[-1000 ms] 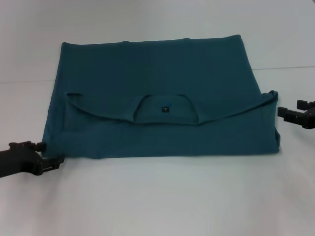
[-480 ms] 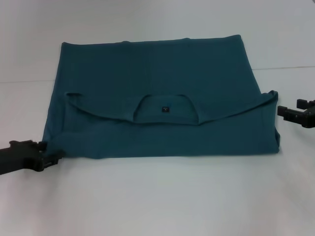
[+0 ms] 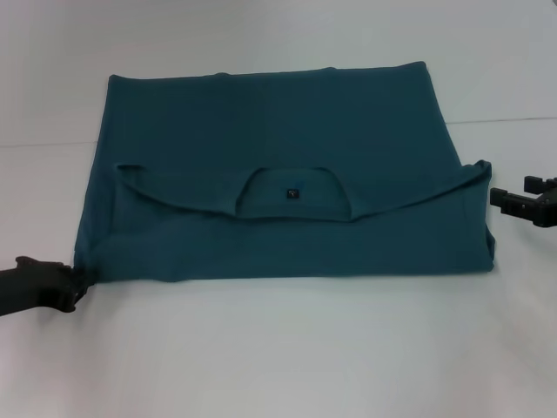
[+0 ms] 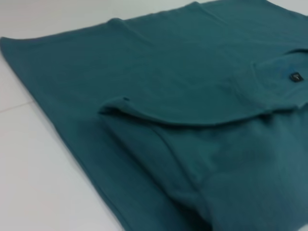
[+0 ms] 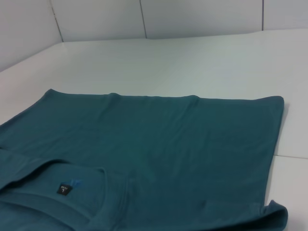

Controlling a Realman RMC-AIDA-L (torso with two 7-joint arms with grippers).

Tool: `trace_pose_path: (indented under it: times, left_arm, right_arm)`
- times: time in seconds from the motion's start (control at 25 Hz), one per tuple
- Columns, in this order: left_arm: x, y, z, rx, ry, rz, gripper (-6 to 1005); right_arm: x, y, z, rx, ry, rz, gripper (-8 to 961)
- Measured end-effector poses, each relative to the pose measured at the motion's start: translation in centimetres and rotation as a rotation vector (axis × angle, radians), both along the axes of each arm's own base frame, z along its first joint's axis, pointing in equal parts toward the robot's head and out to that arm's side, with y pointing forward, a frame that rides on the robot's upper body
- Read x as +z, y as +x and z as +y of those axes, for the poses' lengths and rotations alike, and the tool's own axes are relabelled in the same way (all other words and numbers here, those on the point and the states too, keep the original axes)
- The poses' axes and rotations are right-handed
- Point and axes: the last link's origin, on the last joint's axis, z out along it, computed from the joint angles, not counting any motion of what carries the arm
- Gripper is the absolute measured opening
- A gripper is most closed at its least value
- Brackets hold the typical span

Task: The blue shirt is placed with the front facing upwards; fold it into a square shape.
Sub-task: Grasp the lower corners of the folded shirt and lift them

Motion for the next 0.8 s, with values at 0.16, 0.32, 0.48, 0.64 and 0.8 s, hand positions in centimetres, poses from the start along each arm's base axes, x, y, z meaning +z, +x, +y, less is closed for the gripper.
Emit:
trace_pose_path:
  times: [0.16,0.32,0.48,0.64,0.8]
  left_arm:
    - [-0.2,-0.1,-0.2,-0.001,-0.005,0.001,56]
    - [-0.2,-0.1,-0.2,-0.005,-0.005,0.002,40]
    - [-0.2,-0.1,-0.2,-0.006,-0.003,0.006,23]
    - [-0.2,-0.1,-0.2,-0.005,-0.001,0.006,11]
    - [-0.2,-0.1,-0.2,-0.006,0.0,0.006,11]
  right_arm:
    - [0.0,0.0,0.0,0.0,0.0,0.0,727]
    - [0.0,0.1,0.0,-0.003,0.001,-0.001,727]
    - [0.1,0.2,-0.1,-0.011,0.005,0.004,728]
    - [1.0,0.9,-0.2,-0.063,0.0,0.0,729]
    - [2.0,1.2,0.3,-0.154,-0.038,-0.022,730]
